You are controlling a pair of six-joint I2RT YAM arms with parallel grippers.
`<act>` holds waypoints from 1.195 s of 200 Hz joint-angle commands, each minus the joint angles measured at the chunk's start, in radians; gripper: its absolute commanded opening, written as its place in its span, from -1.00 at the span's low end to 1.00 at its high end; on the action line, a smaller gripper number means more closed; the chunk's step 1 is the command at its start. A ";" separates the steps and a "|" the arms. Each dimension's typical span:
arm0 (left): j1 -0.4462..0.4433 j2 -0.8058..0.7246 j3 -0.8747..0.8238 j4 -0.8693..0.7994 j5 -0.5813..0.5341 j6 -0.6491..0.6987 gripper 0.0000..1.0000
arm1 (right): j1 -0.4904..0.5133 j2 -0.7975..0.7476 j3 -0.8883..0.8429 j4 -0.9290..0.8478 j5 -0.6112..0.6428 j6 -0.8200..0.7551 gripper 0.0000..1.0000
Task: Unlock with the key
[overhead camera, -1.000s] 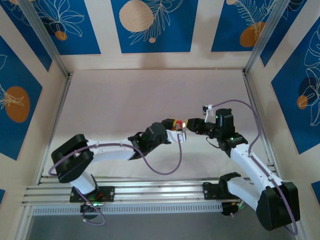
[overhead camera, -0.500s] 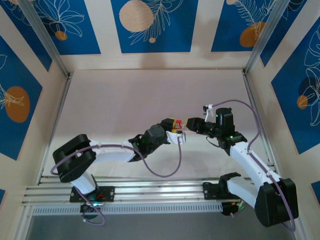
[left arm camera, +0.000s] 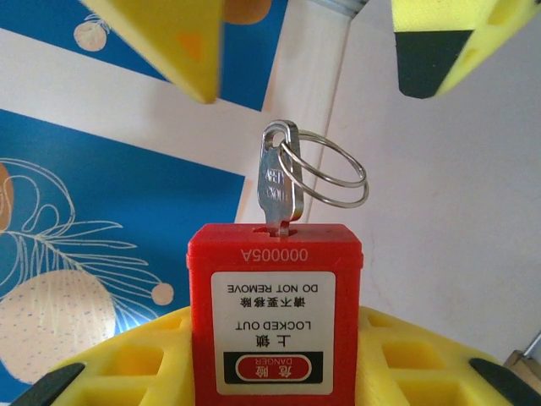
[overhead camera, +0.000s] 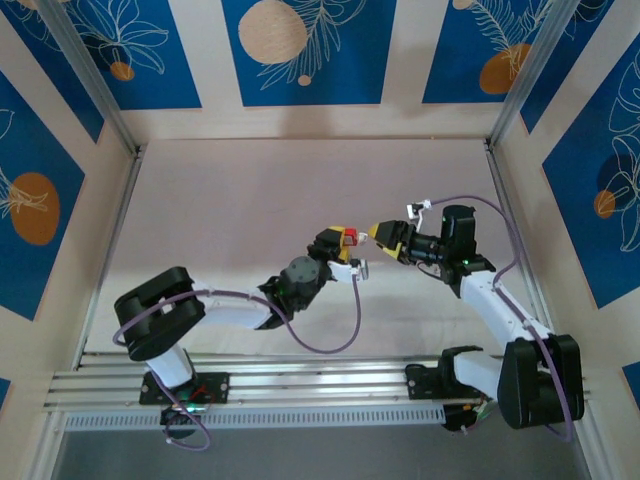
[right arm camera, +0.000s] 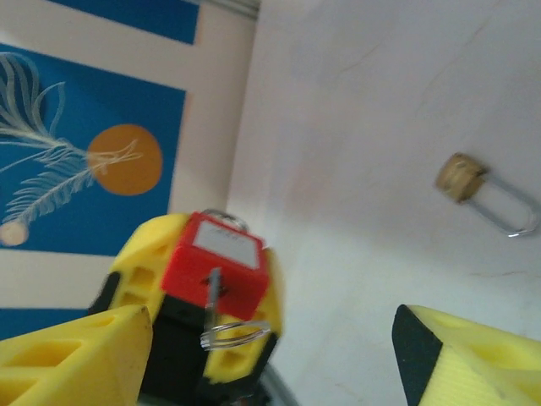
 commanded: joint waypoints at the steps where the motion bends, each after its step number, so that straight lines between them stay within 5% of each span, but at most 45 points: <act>1: -0.012 0.026 -0.006 0.093 -0.035 0.048 -0.65 | 0.012 0.039 -0.013 0.102 -0.173 0.064 0.61; 90: -0.021 0.060 0.009 0.112 -0.028 0.051 -0.66 | 0.076 0.171 0.010 0.181 -0.222 0.065 0.54; 153: -0.028 0.080 -0.005 0.141 -0.032 0.051 -0.66 | 0.112 0.204 0.019 0.288 -0.127 0.143 0.42; 239: -0.038 0.085 -0.006 0.161 -0.036 0.054 -0.66 | 0.132 0.215 0.018 0.317 -0.064 0.189 -0.10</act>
